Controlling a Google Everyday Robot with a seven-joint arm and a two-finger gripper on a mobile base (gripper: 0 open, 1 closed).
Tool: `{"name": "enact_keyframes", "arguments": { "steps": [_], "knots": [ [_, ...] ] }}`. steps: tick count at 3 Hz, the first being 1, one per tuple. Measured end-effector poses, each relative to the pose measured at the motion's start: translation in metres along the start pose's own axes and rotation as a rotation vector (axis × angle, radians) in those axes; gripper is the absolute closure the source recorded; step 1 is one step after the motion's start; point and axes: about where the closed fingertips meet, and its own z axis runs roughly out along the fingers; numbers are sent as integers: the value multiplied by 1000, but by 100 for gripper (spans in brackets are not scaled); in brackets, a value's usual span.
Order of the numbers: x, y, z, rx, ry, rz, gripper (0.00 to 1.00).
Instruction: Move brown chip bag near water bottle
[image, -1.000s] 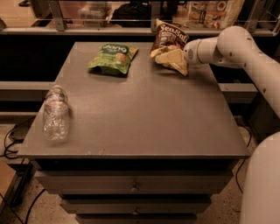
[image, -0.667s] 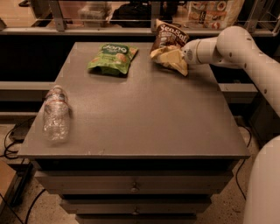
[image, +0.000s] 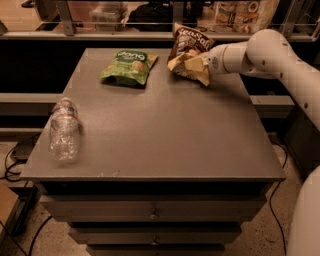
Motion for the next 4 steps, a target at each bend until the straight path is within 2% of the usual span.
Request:
{"name": "enact_keyframes", "arguments": {
  "steps": [1,2,3,4],
  "knots": [
    [-15,27,-8,-31,-25,-56,95],
    [-51,86,-36,-84,-100,-189,100],
    [-71,134,-65,-121,-163,-297,100],
    [-75,144,-61,-139,-168,-314,100]
  ]
}}
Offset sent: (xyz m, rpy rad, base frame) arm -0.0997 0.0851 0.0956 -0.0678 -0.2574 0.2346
